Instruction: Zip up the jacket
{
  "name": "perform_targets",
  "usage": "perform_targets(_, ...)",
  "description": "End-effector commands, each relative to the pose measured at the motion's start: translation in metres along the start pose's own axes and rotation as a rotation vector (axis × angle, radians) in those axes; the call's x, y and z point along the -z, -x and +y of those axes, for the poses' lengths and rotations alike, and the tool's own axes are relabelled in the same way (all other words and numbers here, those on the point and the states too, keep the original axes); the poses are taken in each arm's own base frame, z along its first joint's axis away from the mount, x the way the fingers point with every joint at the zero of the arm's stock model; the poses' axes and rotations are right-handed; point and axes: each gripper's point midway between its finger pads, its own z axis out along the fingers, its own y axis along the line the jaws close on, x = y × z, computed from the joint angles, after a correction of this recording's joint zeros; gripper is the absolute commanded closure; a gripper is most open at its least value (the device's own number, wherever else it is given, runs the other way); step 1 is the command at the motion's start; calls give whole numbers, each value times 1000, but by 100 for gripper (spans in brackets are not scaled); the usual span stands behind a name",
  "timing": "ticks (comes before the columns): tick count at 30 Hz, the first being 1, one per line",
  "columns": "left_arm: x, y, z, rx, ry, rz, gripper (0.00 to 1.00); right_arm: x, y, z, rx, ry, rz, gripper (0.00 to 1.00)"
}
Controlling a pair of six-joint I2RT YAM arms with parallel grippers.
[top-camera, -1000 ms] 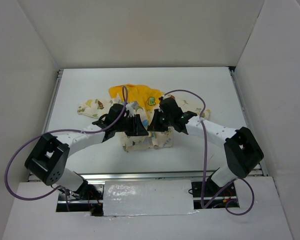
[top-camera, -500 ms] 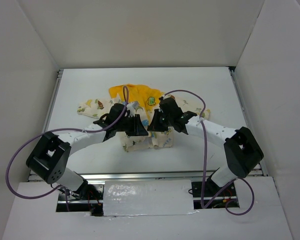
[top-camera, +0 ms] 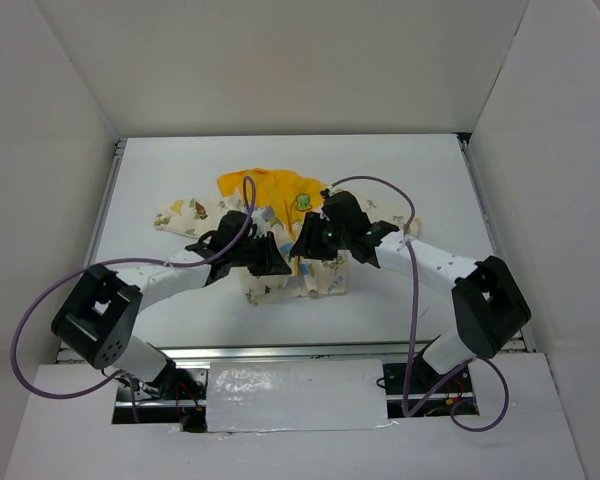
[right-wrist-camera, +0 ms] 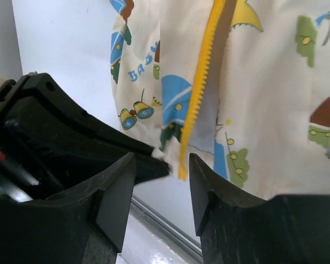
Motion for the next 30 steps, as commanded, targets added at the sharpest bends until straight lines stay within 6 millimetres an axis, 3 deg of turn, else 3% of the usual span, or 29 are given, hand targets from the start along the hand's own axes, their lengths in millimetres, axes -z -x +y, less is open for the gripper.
perform_targets(1,18,15,15,4,87,-88,100,27,26,10,96,32,-122,48)
perform_targets(4,29,16,32,31,162,-109,100,32,22,3,170,-16,-141,49)
perform_targets(9,54,19,54,81,302,-179,100,20,-12,-17,282,-189,-50,51)
perform_targets(10,58,19,57,92,318,-190,100,20,-5,-19,301,-243,-81,51)
perform_targets(11,63,20,56,94,321,-209,100,17,-14,-31,317,-319,-46,51)
perform_targets(12,65,18,59,107,330,-213,100,16,-15,-24,346,-341,-55,51)
perform_targets(13,67,20,57,105,318,-223,100,18,-14,-34,366,-425,-66,51)
perform_targets(20,64,11,57,96,286,-181,100,2,-28,-46,499,-693,-46,55)
perform_targets(30,65,10,59,78,285,-175,100,-3,-43,-61,501,-772,3,58)
